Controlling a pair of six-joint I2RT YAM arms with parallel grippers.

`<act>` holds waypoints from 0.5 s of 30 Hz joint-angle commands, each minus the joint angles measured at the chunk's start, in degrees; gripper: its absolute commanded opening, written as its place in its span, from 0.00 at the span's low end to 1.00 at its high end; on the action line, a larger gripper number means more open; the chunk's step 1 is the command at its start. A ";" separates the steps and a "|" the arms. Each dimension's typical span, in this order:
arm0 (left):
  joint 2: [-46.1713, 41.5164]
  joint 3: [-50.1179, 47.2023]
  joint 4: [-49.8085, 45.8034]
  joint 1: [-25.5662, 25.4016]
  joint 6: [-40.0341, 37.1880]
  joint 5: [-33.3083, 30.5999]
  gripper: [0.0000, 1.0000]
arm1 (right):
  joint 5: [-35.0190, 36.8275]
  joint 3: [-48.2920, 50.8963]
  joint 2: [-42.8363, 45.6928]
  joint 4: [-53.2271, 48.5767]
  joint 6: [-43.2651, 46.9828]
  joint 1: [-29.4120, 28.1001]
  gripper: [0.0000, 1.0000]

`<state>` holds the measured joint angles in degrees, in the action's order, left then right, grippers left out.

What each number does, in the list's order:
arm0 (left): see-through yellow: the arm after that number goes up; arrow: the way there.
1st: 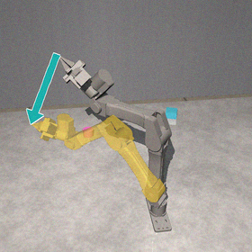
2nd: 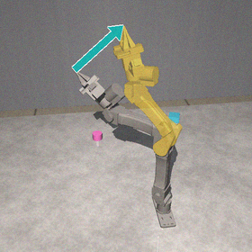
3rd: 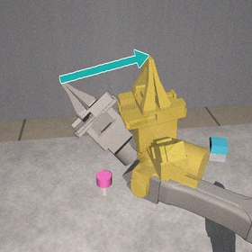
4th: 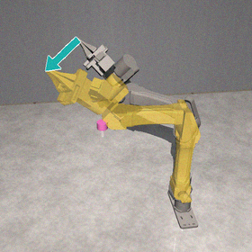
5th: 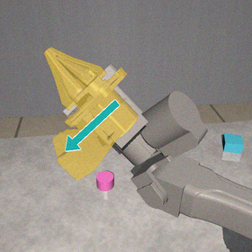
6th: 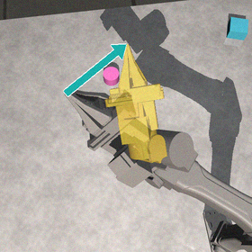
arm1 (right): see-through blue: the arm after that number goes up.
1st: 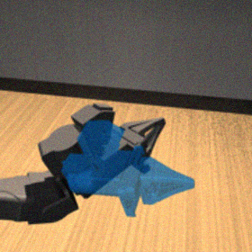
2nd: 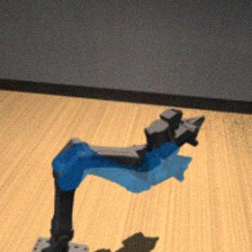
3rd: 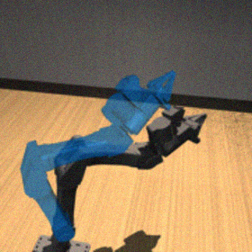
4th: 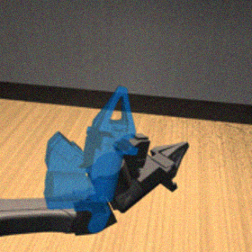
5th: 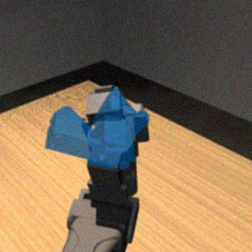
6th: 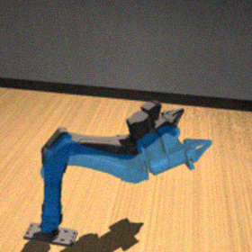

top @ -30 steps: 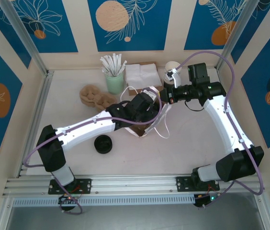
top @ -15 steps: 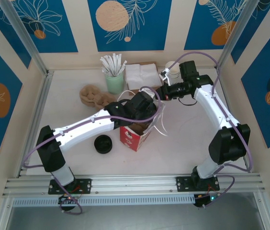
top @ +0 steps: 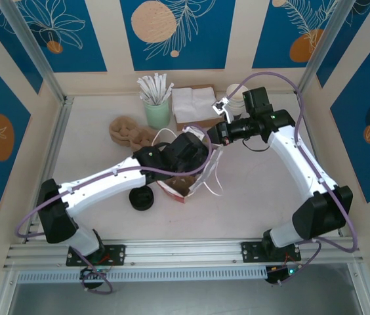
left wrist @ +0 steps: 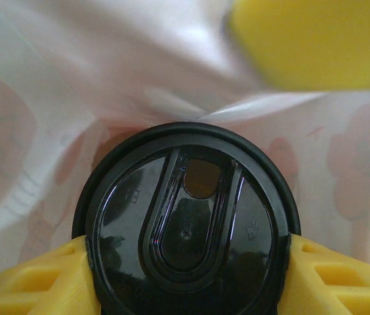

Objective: Pack the takeout coffee

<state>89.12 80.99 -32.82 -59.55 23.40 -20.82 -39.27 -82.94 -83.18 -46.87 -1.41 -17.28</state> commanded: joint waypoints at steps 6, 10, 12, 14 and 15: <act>-1.17 -4.59 5.81 -0.30 -3.35 -5.30 0.58 | -1.23 1.46 0.63 0.66 2.54 -2.23 0.03; -0.86 -5.07 6.98 -0.30 -4.15 -6.77 0.58 | -1.25 1.46 0.13 1.08 2.76 -2.58 0.03; -0.88 -5.42 7.92 -0.30 -4.43 -7.04 0.58 | -1.53 1.20 -0.16 0.95 2.82 -2.76 0.03; -0.71 -5.56 8.29 -0.30 -4.59 -7.21 0.58 | -1.71 0.81 -0.47 0.93 2.85 -3.02 0.03; -0.63 -5.67 8.51 -0.28 -4.68 -7.19 0.58 | -1.76 0.71 -0.53 0.94 2.93 -3.08 0.02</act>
<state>88.88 75.94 -28.12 -59.53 20.40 -26.68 -37.52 -81.60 -83.18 -45.50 -0.12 -18.52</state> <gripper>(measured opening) 0.584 0.062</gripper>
